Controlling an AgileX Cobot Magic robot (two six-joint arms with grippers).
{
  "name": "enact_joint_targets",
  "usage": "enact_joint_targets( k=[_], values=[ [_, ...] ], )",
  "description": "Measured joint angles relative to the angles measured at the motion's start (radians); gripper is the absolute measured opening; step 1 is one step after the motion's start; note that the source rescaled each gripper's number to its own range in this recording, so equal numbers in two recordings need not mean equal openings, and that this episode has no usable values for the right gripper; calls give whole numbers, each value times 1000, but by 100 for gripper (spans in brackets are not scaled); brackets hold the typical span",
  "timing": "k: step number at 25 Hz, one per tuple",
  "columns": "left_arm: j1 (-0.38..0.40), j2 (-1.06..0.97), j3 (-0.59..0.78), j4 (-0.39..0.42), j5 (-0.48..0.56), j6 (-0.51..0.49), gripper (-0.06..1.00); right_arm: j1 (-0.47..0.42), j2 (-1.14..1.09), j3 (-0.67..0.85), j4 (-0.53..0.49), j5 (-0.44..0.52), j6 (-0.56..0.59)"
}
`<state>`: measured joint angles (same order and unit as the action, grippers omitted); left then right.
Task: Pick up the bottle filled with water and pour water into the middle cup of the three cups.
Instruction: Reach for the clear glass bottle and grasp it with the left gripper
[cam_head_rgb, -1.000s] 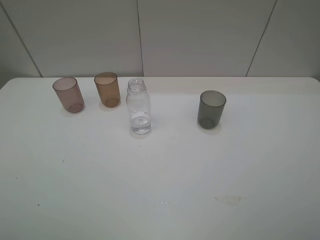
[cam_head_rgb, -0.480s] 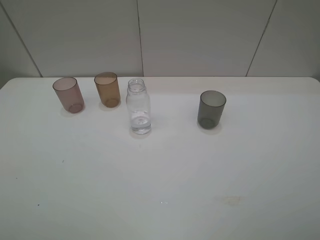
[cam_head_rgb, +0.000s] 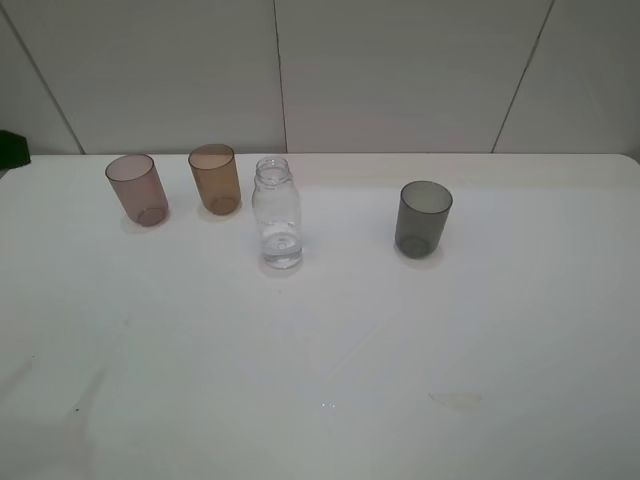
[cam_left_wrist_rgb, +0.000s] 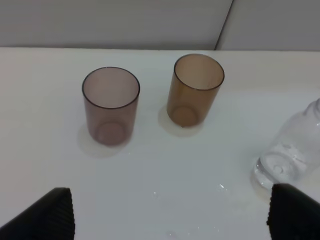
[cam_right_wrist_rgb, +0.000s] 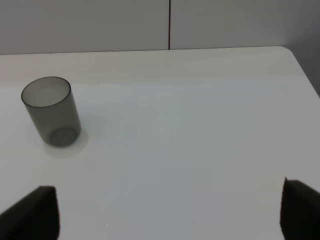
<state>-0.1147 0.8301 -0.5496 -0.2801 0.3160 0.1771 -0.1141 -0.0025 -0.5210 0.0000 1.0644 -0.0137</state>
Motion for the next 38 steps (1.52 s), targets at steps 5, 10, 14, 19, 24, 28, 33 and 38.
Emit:
enact_joint_targets(
  k=[5, 10, 14, 19, 24, 28, 33, 38],
  values=[
    [-194, 244, -3, 7, -183, 6, 96, 0, 0, 0, 0, 0, 0],
    [-306, 452, 12, 7, -419, -2, 96, 0, 0, 0, 0, 0, 0],
    [-410, 599, 71, 6, -705, -10, 96, 0, 0, 0, 0, 0, 0],
    [-505, 785, 148, 6, -1071, -82, 96, 0, 0, 0, 0, 0, 0],
    [-558, 954, 171, 19, -1399, -168, 96, 0, 0, 0, 0, 0, 0],
    [-564, 1071, 168, 37, -1507, -187, 96, 0, 0, 0, 0, 0, 0],
    [-567, 1148, 111, 47, -1510, -188, 96, 0, 0, 0, 0, 0, 0],
    [-567, 1176, 43, 51, -1514, -188, 96, 0, 0, 0, 0, 0, 0]
  ],
)
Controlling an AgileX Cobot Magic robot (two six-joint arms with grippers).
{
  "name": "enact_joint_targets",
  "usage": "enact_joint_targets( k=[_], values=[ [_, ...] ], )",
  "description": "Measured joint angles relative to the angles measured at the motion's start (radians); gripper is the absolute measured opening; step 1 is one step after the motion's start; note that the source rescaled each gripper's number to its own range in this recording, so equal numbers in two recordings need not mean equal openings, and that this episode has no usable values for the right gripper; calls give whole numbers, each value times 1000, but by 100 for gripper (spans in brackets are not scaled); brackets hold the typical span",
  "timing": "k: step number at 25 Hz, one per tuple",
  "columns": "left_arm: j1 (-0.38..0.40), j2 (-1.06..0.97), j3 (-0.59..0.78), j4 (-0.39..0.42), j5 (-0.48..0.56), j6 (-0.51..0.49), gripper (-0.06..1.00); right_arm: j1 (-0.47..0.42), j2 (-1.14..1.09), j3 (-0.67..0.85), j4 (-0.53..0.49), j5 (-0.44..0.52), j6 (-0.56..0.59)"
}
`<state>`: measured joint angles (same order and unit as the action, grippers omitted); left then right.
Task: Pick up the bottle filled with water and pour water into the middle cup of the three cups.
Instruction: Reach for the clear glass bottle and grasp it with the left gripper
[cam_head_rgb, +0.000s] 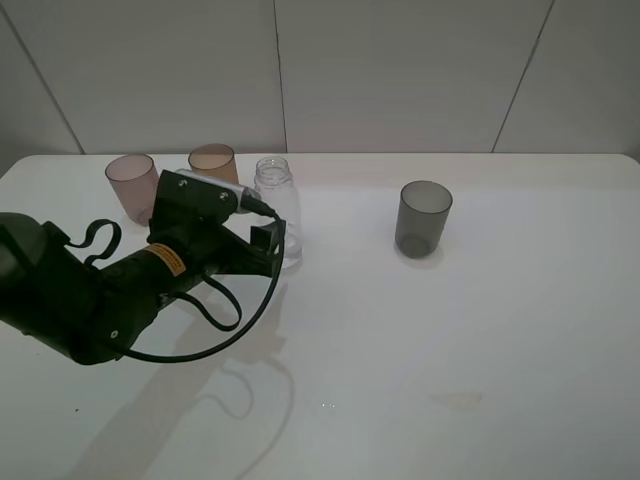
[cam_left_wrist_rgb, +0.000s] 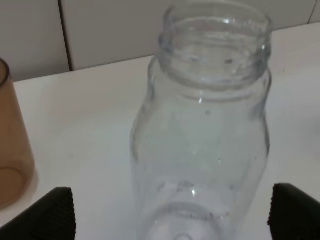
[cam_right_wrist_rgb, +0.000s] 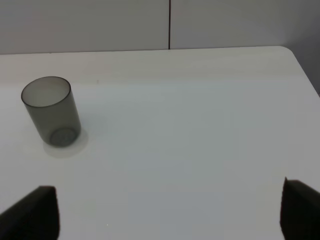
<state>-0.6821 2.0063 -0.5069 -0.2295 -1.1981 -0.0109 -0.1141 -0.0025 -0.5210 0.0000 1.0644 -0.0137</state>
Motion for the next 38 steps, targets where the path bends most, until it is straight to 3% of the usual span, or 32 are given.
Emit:
enact_joint_targets(
  k=[14, 38],
  values=[
    [0, 127, -135, 49, -11, 4, 96, 0, 0, 0, 0, 0, 0],
    [0, 264, -296, 26, -11, 11, 96, 0, 0, 0, 0, 0, 0]
  ],
)
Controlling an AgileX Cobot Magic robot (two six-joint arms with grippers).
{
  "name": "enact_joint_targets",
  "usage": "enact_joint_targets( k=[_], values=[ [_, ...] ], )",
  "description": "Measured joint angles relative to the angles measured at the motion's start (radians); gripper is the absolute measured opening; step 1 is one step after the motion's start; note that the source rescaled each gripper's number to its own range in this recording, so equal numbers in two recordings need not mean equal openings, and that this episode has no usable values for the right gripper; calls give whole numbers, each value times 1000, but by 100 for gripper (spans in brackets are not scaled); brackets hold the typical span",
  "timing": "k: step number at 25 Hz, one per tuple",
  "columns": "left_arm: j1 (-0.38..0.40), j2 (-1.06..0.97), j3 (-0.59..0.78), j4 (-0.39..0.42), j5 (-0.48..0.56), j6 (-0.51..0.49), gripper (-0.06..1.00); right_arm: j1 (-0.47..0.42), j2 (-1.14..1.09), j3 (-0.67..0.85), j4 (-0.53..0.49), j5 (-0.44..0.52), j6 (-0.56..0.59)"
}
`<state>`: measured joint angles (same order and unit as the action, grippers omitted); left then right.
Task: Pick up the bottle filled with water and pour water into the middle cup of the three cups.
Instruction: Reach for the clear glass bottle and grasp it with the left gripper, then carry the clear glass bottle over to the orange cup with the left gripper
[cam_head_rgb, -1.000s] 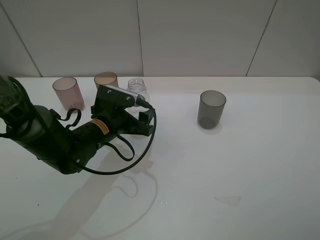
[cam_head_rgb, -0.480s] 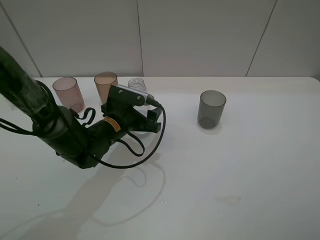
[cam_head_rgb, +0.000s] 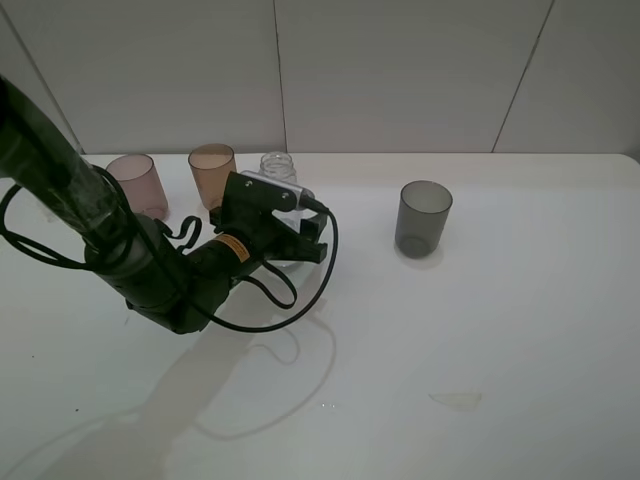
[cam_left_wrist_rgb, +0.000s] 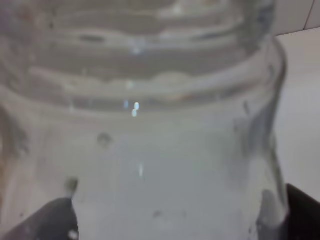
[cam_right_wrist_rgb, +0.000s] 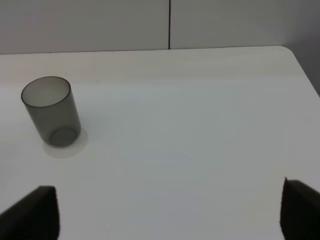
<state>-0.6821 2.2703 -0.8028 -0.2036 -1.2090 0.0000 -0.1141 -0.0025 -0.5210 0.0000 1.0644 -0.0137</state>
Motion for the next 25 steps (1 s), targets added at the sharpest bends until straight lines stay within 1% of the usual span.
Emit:
enact_joint_targets(
  k=[1, 2, 3, 4, 5, 6, 7, 24, 25],
  values=[
    [0, 0, 0, -4, 0, 0, 96, 0, 0, 0, 0, 0, 0],
    [0, 0, 0, -8, 0, 0, 92, 0, 0, 0, 0, 0, 0],
    [0, 0, 0, -14, 0, 0, 77, 0, 0, 0, 0, 0, 0],
    [0, 0, 0, -18, 0, 0, 51, 0, 0, 0, 0, 0, 0],
    [0, 0, 0, -23, 0, 0, 17, 0, 0, 0, 0, 0, 0],
    [0, 0, 0, -25, 0, 0, 0, 0, 0, 0, 0, 0, 0],
    [0, 0, 0, -25, 0, 0, 1, 0, 0, 0, 0, 0, 0],
    [0, 0, 0, -25, 0, 0, 1, 0, 0, 0, 0, 0, 0],
    [0, 0, 0, -25, 0, 15, 1, 0, 0, 0, 0, 0, 0]
  ],
)
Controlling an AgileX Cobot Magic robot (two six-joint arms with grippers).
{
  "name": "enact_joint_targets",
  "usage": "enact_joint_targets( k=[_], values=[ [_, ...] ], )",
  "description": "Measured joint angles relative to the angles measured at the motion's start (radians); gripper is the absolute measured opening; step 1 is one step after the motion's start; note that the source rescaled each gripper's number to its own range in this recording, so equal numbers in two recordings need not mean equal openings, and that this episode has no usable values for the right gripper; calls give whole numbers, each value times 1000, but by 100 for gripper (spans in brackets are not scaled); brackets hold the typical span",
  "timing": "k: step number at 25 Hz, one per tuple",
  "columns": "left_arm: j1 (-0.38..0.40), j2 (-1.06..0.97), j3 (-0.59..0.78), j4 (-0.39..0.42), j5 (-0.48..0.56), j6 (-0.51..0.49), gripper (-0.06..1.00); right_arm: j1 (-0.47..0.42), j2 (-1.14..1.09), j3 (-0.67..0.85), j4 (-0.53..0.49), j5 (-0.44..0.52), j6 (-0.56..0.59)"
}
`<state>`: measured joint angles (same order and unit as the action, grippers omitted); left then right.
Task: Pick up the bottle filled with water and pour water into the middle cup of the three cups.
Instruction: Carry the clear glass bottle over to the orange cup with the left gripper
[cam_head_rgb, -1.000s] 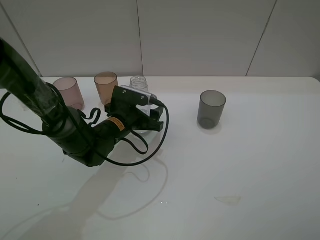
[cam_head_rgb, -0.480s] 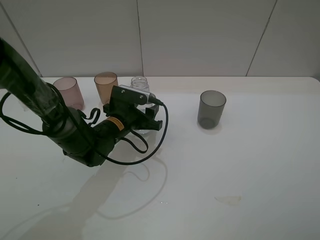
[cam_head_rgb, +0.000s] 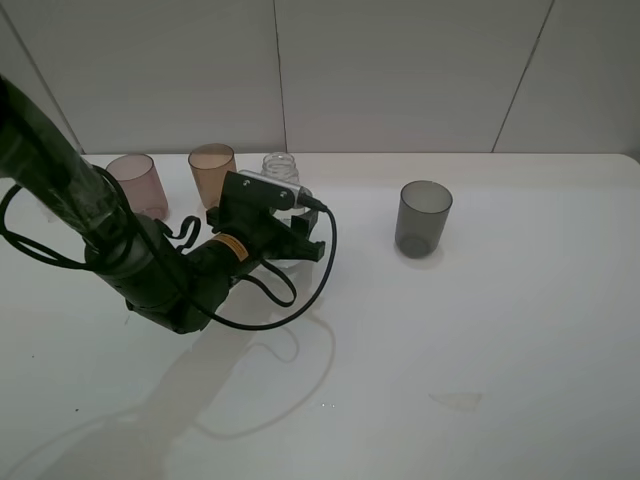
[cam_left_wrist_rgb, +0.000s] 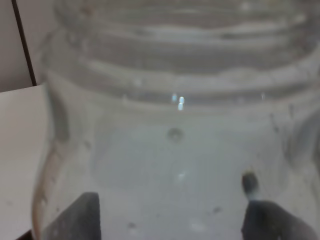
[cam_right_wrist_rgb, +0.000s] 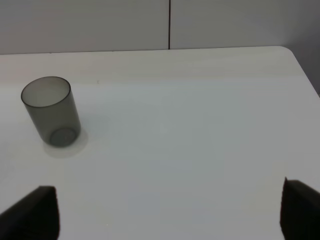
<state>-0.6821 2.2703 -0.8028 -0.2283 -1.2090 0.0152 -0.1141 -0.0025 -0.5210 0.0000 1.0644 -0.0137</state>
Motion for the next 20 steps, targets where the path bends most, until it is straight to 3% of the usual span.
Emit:
enact_joint_targets(
  k=[10, 20],
  values=[
    [48, -240, 51, 3, 71, 105, 1, 0, 0, 0, 0, 0, 0],
    [233, -574, 51, 145, 638, 210, 1, 0, 0, 0, 0, 0, 0]
  ],
)
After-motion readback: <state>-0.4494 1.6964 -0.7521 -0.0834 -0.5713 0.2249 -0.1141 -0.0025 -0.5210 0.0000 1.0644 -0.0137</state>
